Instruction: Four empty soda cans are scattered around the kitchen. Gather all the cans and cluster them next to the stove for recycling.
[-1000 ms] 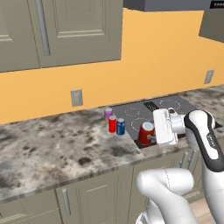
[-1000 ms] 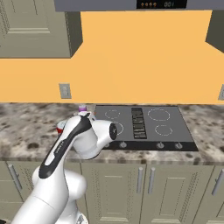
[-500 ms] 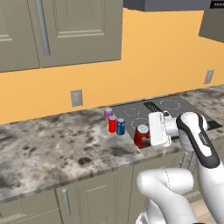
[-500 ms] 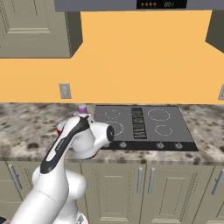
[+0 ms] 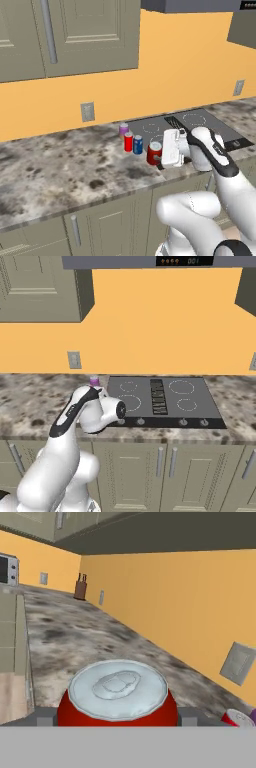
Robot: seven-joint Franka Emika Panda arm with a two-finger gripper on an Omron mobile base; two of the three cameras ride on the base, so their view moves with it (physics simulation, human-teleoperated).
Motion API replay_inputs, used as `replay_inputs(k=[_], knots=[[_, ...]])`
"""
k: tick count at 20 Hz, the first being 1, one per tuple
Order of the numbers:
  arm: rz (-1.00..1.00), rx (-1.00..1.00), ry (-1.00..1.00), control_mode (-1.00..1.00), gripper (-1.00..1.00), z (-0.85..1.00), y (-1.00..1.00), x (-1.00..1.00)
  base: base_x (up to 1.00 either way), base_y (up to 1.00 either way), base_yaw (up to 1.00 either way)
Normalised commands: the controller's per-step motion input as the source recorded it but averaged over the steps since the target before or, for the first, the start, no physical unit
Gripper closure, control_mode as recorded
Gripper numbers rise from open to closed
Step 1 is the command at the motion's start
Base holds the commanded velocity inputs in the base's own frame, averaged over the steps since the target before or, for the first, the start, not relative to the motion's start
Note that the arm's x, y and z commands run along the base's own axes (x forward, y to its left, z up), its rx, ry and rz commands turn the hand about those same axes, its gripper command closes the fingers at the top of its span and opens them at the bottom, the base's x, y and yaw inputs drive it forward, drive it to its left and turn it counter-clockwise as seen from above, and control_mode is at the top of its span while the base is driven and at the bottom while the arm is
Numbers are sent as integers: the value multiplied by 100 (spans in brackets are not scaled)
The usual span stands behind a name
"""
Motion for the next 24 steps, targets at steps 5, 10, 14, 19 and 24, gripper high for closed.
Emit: replay_inputs(k=[5, 10, 14, 19, 24], knots=[[-6, -2, 4, -100, 100, -26, 0, 35, 0, 0, 0], [-5, -3, 5, -100, 100, -29, 0, 27, 0, 0, 0], [-4, -3, 5, -100, 100, -27, 0, 24, 0, 0, 0], [-4, -1, 4, -100, 100, -27, 1, 20, 0, 0, 0], [-3, 0, 3, -100, 100, -26, 3, 14, 0, 0, 0]])
